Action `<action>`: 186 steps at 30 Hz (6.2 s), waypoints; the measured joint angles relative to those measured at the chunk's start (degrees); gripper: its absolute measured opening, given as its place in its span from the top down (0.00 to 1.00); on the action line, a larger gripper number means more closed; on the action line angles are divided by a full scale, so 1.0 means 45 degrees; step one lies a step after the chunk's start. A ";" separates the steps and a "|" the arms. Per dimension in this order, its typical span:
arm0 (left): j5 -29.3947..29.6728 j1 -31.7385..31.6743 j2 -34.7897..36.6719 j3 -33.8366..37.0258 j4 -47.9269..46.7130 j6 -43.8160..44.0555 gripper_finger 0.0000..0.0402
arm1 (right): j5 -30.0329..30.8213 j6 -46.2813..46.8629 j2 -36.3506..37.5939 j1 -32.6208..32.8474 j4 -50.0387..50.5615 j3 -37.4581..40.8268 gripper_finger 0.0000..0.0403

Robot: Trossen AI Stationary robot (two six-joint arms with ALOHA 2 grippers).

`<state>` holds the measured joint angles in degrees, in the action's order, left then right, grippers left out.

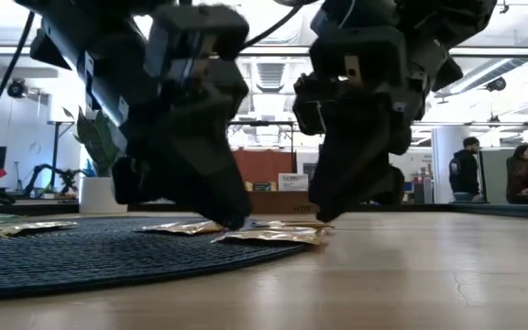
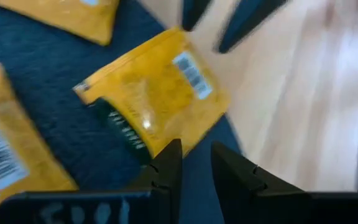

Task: Pick & Place Tea
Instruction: Put the orange tea bag into the left section of the wooden organizer

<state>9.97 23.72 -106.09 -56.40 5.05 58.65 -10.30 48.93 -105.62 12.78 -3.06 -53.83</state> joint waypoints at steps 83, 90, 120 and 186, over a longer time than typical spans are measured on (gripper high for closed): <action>0.0361 -0.0635 -0.0547 -0.0544 -0.1126 0.1083 0.80 | -0.1050 -0.0749 -0.0189 0.0219 0.2621 -0.1027 0.80; 0.0374 -0.0677 -0.0552 -0.0534 -0.1134 0.1083 0.80 | -0.0976 -0.0485 -0.0189 0.0219 0.3261 -0.1022 0.83; 0.0563 -0.0732 -0.0580 -0.0529 -0.0794 0.0584 0.80 | 0.0247 -0.0165 -0.0238 -0.0602 0.2305 -0.1013 0.58; 0.3756 -0.2871 0.6794 0.0642 0.0081 0.5455 0.80 | 1.7038 -0.9787 0.3279 0.2265 0.8311 -0.2290 0.98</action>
<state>26.87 10.80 -75.52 -53.52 5.42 83.20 66.37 4.89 -90.87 22.97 34.34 -64.14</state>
